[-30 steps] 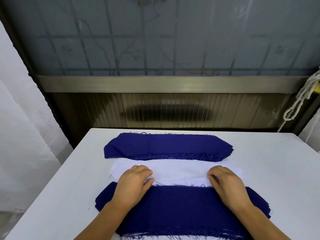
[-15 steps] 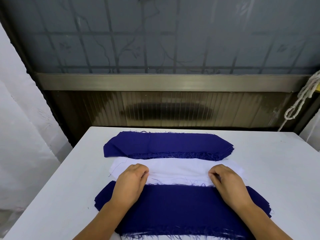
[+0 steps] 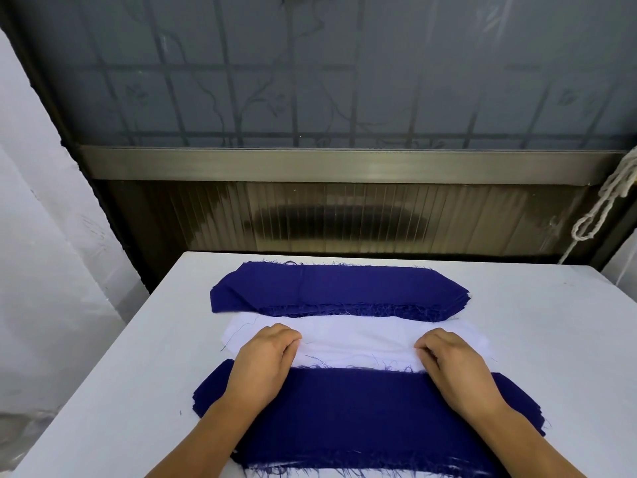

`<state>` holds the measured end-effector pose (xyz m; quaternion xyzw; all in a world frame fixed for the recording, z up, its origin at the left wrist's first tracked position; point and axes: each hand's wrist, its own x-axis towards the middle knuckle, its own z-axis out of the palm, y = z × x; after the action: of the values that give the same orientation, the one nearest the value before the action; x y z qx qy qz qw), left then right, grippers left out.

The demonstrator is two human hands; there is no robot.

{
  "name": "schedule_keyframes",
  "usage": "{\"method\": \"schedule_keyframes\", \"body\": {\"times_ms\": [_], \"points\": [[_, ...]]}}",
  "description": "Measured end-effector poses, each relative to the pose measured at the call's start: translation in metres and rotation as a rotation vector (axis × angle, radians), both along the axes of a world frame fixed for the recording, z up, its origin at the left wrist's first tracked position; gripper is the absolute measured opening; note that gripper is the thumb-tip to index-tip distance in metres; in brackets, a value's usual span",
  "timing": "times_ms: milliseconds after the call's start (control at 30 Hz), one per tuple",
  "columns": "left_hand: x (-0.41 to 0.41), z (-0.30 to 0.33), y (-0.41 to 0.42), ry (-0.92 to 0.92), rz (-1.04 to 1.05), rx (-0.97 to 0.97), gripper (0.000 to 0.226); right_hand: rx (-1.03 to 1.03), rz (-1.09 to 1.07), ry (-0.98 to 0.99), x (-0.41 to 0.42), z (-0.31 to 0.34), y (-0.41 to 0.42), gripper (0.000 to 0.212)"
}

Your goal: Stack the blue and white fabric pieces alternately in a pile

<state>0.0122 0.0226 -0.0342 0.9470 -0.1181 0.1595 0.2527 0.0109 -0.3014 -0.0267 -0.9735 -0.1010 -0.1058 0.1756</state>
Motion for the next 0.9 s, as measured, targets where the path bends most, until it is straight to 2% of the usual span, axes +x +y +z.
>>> {"method": "schedule_keyframes", "body": {"times_ms": [167, 333, 433, 667, 800, 900], "points": [[-0.003, 0.004, -0.001, 0.018, 0.019, -0.002, 0.010, 0.012, -0.050, 0.071, 0.011, 0.008, 0.003, 0.011], [-0.003, 0.004, 0.001, 0.023, 0.059, -0.029, 0.016, 0.244, -0.066, 0.058, 0.007, 0.001, 0.003, 0.019], [-0.002, 0.002, 0.001, 0.037, 0.097, -0.057, 0.014, 0.312, -0.039, 0.050, 0.005, 0.002, 0.003, 0.017], [-0.001, 0.002, -0.002, 0.021, 0.125, -0.050, 0.012, 0.268, -0.046, 0.054, 0.007, -0.001, 0.003, 0.018], [0.001, -0.001, 0.000, 0.043, 0.168, -0.069, 0.021, 0.262, -0.094, 0.081, 0.007, -0.004, 0.004, 0.019], [0.000, 0.001, 0.000, 0.028, 0.184, -0.104, 0.011, 0.196, -0.109, 0.042, 0.009, -0.006, 0.004, 0.017]]}}
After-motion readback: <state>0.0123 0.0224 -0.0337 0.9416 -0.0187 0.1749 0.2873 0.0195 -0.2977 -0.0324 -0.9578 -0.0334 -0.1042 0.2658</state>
